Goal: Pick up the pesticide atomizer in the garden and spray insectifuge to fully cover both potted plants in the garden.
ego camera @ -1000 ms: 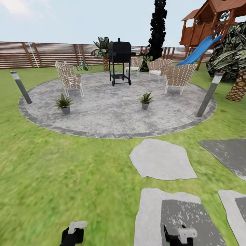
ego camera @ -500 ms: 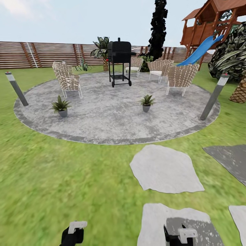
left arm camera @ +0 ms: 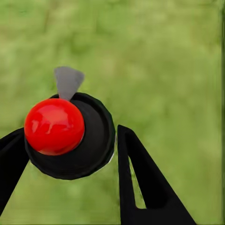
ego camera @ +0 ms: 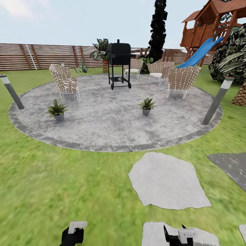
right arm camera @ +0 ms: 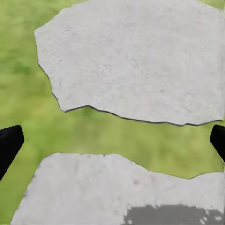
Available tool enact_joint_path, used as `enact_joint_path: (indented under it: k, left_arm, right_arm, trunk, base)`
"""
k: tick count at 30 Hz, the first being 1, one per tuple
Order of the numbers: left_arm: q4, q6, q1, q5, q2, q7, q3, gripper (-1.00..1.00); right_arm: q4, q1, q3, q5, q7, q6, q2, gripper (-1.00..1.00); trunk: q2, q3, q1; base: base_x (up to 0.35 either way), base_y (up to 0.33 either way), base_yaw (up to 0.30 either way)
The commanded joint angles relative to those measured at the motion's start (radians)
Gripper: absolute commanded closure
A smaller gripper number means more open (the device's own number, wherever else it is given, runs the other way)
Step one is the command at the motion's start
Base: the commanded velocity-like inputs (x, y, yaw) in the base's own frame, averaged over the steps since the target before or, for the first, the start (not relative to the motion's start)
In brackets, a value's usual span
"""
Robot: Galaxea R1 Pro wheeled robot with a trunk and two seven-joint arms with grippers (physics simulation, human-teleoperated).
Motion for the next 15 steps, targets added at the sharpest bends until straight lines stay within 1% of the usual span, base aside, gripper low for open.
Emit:
enact_joint_path:
  k: [1, 15]
  left_arm:
    - [0.001, -0.003, -0.001, 0.003, 0.000, 0.001, -0.002, 1.00]
    - [0.001, -0.003, -0.001, 0.003, 0.000, 0.001, -0.002, 1.00]
  right_arm:
    - [0.001, -0.001, 0.000, 0.001, 0.000, -0.003, 0.000, -1.00]
    - [0.000, -0.001, 0.000, 0.000, 0.000, -0.003, 0.000, -1.00]
  trunk:
    - [0.000, -0.001, 0.000]
    - [0.000, -0.001, 0.000]
  base:
    - [0.315, -0.120, 0.000]
    - [0.298, -0.135, 0.000]
